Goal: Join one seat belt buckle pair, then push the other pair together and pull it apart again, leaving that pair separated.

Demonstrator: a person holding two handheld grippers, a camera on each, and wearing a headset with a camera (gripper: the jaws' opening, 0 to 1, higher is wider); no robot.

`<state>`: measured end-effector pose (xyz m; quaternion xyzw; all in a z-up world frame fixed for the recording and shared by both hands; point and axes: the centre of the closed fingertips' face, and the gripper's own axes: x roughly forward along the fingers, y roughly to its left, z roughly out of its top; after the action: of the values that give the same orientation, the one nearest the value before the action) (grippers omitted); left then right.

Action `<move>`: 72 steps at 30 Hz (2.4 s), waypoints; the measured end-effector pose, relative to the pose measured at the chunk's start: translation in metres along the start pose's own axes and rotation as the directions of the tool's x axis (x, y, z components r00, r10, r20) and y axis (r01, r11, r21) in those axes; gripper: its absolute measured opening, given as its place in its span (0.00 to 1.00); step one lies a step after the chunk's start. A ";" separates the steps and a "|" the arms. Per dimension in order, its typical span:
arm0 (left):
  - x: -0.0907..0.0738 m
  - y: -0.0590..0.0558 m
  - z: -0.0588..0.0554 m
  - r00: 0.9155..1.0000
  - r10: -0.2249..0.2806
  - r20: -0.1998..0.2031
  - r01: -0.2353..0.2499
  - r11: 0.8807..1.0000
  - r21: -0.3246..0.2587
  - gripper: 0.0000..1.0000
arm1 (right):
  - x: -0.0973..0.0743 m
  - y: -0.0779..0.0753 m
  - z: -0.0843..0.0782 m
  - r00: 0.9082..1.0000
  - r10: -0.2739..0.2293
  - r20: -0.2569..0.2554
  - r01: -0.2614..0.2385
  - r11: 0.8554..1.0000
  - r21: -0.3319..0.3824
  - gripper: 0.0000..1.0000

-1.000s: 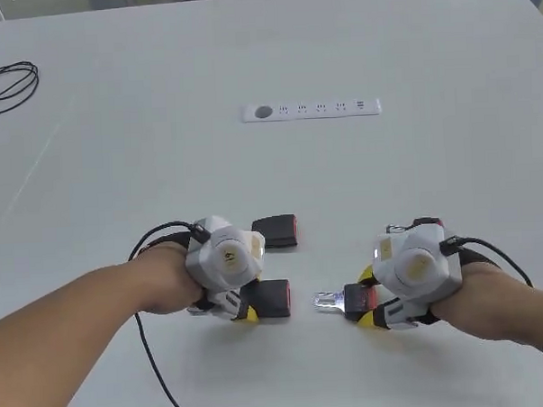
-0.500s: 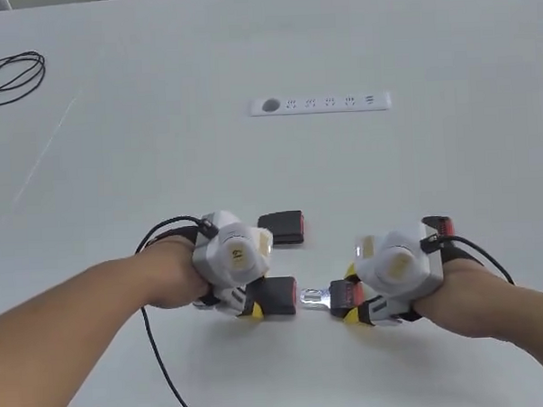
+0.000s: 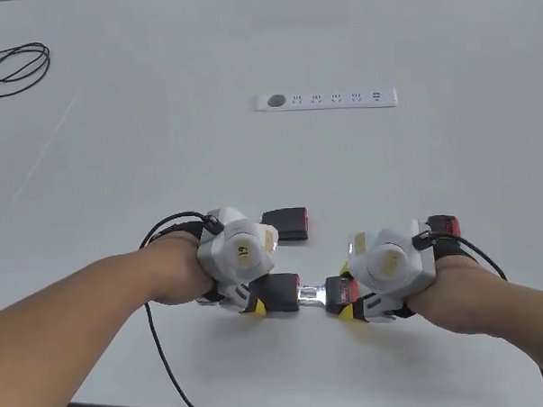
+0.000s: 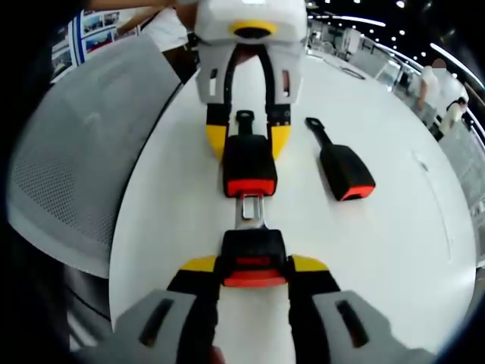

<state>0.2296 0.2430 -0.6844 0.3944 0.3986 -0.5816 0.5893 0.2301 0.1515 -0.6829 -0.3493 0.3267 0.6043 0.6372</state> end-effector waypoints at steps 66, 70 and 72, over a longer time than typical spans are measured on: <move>0.000 0.000 0.000 1.000 -0.001 0.026 0.001 1.000 -0.012 0.32 | 0.012 -0.002 0.022 0.999 0.009 0.032 -0.008 1.000 -0.014 0.32; 0.000 0.000 0.000 1.000 -0.001 0.028 0.001 1.000 -0.012 0.32 | 0.013 -0.001 0.024 0.999 0.006 0.037 -0.006 1.000 -0.010 0.32; 0.000 0.000 0.000 1.000 -0.001 0.028 0.001 1.000 -0.012 0.32 | 0.014 -0.001 0.026 0.999 0.004 0.038 -0.003 1.000 -0.011 0.32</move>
<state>0.2300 0.2429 -0.6845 0.3824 0.3940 -0.5850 0.5969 0.2316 0.1807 -0.6808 -0.3405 0.3119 0.6137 0.6404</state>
